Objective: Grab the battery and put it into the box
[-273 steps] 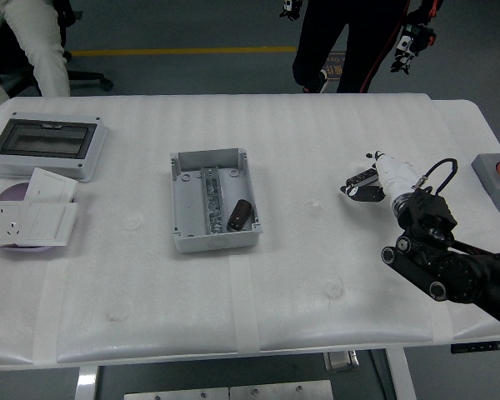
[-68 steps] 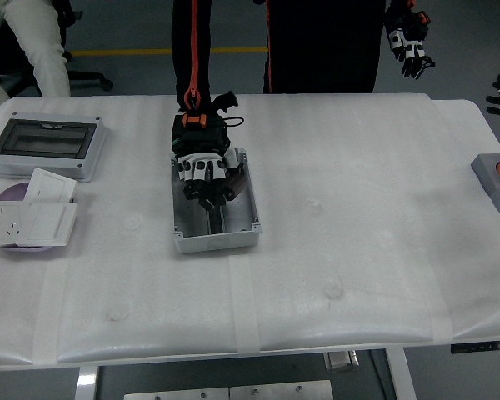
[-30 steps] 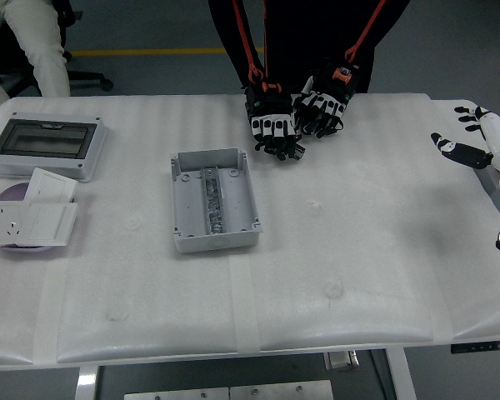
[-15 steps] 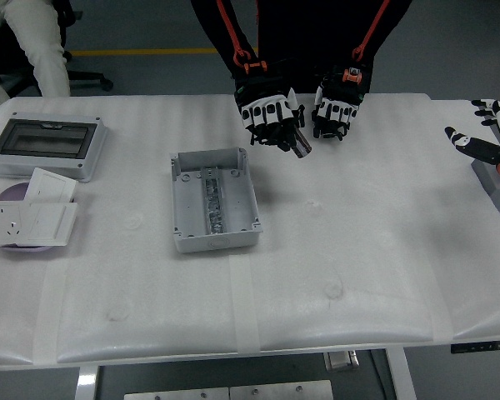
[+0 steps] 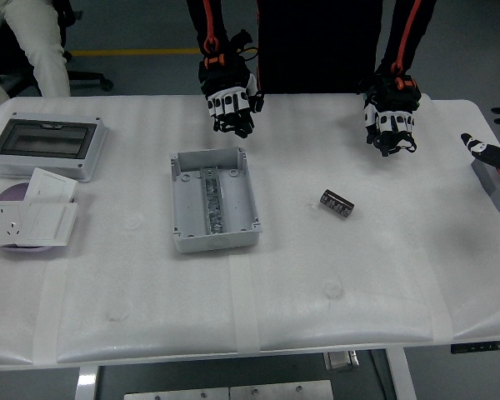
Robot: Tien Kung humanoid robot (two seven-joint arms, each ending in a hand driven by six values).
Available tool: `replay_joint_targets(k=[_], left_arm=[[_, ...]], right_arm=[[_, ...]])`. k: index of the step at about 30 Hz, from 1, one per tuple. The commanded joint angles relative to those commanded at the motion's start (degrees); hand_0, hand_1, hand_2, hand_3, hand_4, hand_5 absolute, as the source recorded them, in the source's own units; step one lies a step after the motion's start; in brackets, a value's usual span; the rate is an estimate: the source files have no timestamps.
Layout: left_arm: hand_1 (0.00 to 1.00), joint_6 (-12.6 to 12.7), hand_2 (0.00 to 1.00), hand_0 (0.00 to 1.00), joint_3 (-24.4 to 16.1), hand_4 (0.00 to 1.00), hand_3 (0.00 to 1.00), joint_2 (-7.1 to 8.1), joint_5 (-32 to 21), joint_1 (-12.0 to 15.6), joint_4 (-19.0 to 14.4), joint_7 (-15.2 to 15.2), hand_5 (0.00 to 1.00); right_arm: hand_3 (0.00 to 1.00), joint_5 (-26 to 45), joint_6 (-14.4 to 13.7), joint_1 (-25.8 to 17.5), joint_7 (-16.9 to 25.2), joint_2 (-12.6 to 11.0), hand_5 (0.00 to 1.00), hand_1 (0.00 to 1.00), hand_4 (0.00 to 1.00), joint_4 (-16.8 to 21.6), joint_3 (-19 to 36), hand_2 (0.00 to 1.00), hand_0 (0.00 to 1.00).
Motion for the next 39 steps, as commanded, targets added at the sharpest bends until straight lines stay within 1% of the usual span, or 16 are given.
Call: replay_joint_targets(k=[5,10,14,17,19,23,28,32,36,37,39], left_arm=[[0.55,0.0,0.451,0.377,0.2,0.002,0.393,-0.13,-0.2,0.1,0.0,-0.1,0.002],[0.55,0.0,0.451,0.376,0.1,0.002,0.393,-0.04,-0.1,0.0,0.1,-0.2,0.002],[0.549,0.0,0.45,0.376,0.3,0.002,0.393,-0.13,-0.3,0.0,0.1,-0.2,0.002],[0.549,0.0,0.45,0.376,0.3,0.002,0.393,-0.11,-0.3,0.0,0.1,-0.3,0.002],[0.549,0.0,0.45,0.376,0.3,0.002,0.393,-0.04,-0.4,0.0,0.1,-0.3,0.002],[0.549,-0.1,0.45,0.376,0.4,0.002,0.393,-0.07,-0.4,0.0,0.1,-0.4,0.002],[0.548,-0.1,0.449,0.376,0.7,0.002,0.392,-0.09,-0.6,-0.1,0.1,-0.7,0.002],[0.548,-0.1,0.449,0.376,0.8,0.002,0.392,-0.1,-0.8,-0.2,0.1,-0.9,0.002],[0.548,-0.1,0.449,0.376,0.8,0.002,0.392,-0.05,-0.8,-0.2,0.1,-1.1,0.002],[0.547,-0.1,0.448,0.376,0.8,0.002,0.391,-0.04,-0.9,-0.2,0.1,-1.1,0.002],[0.547,-0.1,0.448,0.376,1.0,0.002,0.391,-0.04,-1.0,-0.2,0.1,-1.3,0.002]], right_arm=[[0.864,-0.4,-0.1,-1.0,-0.5,1.3,0.517,0.758,0.811,2.2,-3.3,0.811,0.849],[0.865,-1.5,-0.4,-1.8,-0.7,2.9,0.517,0.759,0.813,4.8,-8.2,0.811,0.849],[0.865,-1.8,-0.6,-1.2,-0.7,4.0,0.518,0.757,0.813,5.0,-10.8,0.811,0.849],[0.865,-1.9,-0.8,-0.3,-0.7,4.2,0.518,0.757,0.813,4.2,-12.5,0.811,0.849],[0.864,-1.5,-1.2,0.5,-0.4,4.1,0.519,0.758,0.813,3.1,-13.4,0.81,0.847],[0.864,-0.1,-1.2,3.4,0.8,3.0,0.519,0.758,0.813,-1.2,-16.5,0.81,0.847],[0.86,1.4,-1.3,7.6,2.4,0.9,0.519,0.756,0.812,-7.4,-21.3,0.801,0.844],[0.85,2.6,-1.2,10.3,3.1,-0.1,0.518,0.751,0.811,-12.4,-24.5,0.792,0.84],[0.85,4.3,-1.4,11.8,3.6,-0.7,0.518,0.751,0.811,-16.8,-26.6,0.792,0.84],[0.833,4.5,-1.4,12.0,3.7,-0.8,0.524,0.744,0.813,-17.6,-27.0,0.773,0.833],[0.833,5.1,-1.7,12.4,3.8,-0.9,0.524,0.744,0.813,-18.9,-27.9,0.773,0.833]])
